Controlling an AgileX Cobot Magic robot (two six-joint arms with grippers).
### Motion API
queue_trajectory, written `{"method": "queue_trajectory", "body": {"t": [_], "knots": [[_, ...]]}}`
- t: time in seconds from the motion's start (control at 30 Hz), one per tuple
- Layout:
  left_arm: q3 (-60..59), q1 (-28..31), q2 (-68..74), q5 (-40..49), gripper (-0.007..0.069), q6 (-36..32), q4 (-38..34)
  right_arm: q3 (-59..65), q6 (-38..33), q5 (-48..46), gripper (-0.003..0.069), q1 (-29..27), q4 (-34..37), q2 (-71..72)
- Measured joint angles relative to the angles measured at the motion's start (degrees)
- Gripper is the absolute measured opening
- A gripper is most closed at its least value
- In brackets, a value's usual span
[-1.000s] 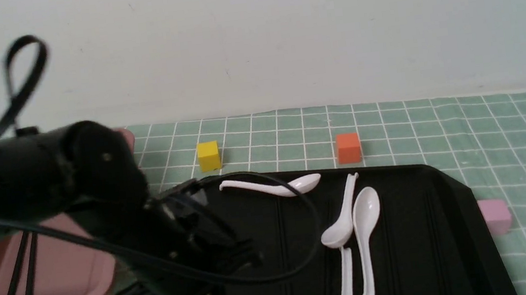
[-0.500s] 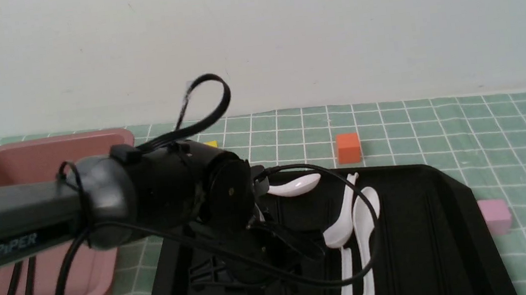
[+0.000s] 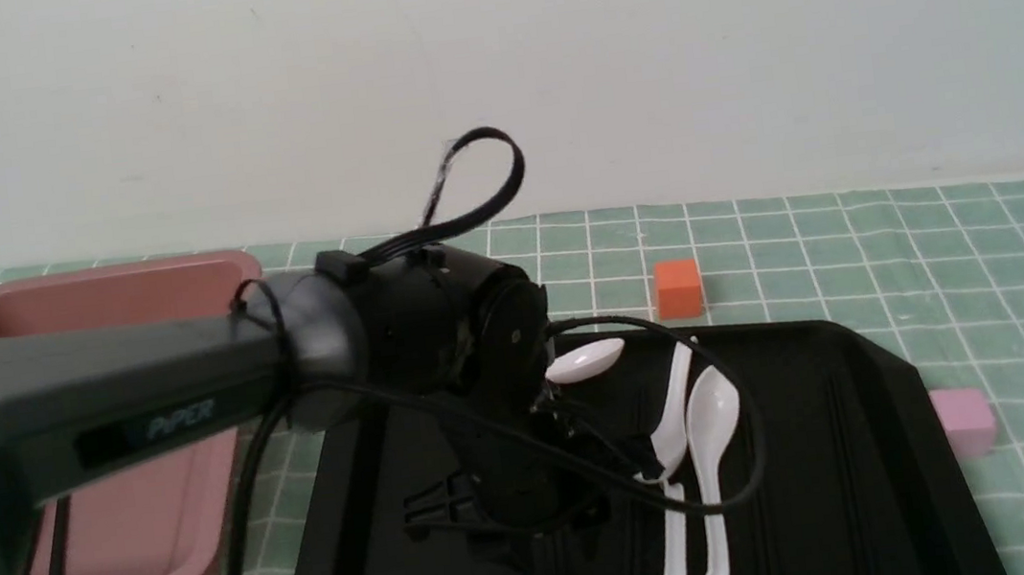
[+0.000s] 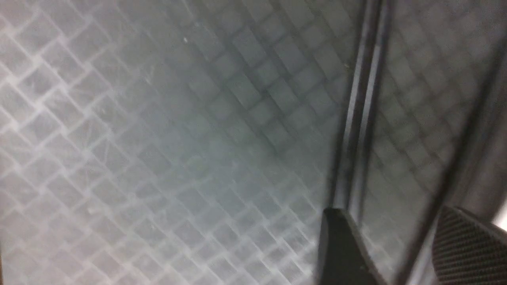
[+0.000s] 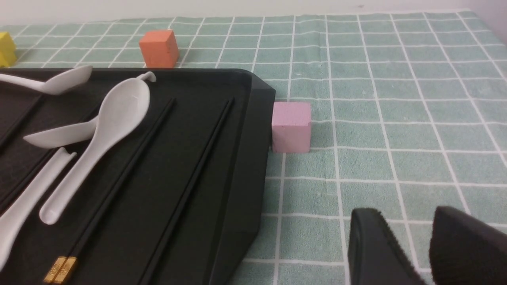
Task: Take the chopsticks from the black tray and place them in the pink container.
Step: 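Reach over to the black tray and grasp a pair of chopsticks with the left gripper, then place the chopsticks into the pink bin with the left gripper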
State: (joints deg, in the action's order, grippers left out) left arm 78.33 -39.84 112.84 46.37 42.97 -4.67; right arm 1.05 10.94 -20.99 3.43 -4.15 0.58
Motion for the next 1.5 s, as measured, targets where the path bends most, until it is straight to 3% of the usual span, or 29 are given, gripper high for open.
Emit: {"method": "queue_trajectory", "body": {"t": [0.27, 0.57, 0.87, 1.07, 1.23, 1.37, 1.5], "knots": [[0.52, 0.00, 3.69, 0.57, 0.0311, -0.06, 0.74, 0.00, 0.00, 0.00, 0.0240, 0.00, 0.00, 0.00], [1.12, 0.00, 4.29, 3.23, 0.0107, -1.42, 2.05, 0.00, 0.00, 0.00, 0.0240, 0.00, 0.00, 0.00], [0.70, 0.05, 0.08, 7.01, 0.0113, -1.78, 1.43, 0.00, 0.00, 0.00, 0.0240, 0.00, 0.00, 0.00], [1.28, 0.54, -12.19, 14.27, 0.0113, -6.57, 0.61, 0.00, 0.00, 0.00, 0.0240, 0.00, 0.00, 0.00], [2.05, 7.72, -22.34, 19.10, 0.0113, -13.59, 0.67, 0.00, 0.00, 0.00, 0.0240, 0.00, 0.00, 0.00], [2.06, 19.64, -26.22, 23.76, 0.0113, -21.67, 2.97, 0.00, 0.00, 0.00, 0.0240, 0.00, 0.00, 0.00], [1.47, 30.24, -25.75, 22.58, 0.0113, -25.84, 3.95, 0.00, 0.00, 0.00, 0.0240, 0.00, 0.00, 0.00]]}}
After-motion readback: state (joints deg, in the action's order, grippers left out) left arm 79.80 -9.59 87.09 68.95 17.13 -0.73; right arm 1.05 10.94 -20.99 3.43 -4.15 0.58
